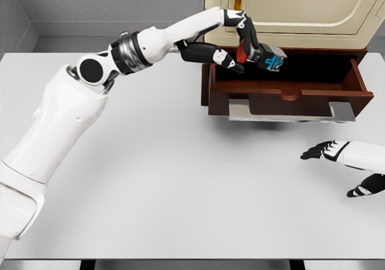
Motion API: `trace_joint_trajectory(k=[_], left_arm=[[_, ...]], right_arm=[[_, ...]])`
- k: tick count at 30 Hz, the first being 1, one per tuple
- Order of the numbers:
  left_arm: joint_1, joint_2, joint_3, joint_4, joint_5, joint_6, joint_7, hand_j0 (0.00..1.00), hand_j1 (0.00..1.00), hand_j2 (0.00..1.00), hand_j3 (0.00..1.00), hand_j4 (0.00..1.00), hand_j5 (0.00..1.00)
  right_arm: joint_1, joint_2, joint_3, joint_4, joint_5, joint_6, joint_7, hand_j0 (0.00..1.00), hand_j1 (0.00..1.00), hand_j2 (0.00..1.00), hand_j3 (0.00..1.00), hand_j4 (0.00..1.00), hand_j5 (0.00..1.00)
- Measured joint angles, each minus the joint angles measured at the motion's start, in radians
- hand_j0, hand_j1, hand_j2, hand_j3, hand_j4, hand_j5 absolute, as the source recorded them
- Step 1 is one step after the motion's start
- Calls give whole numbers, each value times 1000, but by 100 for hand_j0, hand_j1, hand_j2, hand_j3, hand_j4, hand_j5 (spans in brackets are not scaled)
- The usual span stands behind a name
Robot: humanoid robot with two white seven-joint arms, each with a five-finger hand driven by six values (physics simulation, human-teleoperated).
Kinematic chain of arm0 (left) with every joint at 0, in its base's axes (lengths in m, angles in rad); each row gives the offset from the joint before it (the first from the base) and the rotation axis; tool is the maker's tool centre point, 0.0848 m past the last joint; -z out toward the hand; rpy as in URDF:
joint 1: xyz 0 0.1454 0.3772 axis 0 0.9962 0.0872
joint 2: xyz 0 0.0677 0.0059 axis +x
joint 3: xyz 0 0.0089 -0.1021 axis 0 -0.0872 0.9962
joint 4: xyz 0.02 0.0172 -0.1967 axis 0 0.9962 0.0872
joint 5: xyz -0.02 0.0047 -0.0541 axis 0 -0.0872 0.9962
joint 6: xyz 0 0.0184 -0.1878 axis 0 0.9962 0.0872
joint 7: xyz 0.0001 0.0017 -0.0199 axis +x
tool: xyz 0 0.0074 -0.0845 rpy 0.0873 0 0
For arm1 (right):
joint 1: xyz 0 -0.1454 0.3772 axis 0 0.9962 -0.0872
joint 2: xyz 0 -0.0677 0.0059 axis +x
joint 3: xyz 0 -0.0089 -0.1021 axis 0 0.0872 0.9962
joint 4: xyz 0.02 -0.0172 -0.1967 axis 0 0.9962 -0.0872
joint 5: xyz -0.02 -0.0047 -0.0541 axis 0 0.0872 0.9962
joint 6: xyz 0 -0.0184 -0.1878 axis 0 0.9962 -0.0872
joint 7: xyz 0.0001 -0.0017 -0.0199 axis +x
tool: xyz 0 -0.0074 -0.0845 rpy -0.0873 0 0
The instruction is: Put the switch into the drawer with left arm, and close the drawer with right arm
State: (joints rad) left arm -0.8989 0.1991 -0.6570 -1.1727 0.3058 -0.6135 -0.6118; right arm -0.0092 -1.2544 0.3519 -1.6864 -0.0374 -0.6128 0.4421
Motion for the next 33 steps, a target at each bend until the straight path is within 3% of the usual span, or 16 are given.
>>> trace_joint_trajectory(k=[32,33], left_arm=[[-25,-68,48,126,-88,0,0,35,35,35,35,35,35],[-23,-68,48,128,-88,0,0,39,39,39,39,39,39]], right_arm=[[2,-2,0,19,1,0,6,100,100,100,100,100,100],[2,-2,0,20,1,0,6,100,100,100,100,100,100]])
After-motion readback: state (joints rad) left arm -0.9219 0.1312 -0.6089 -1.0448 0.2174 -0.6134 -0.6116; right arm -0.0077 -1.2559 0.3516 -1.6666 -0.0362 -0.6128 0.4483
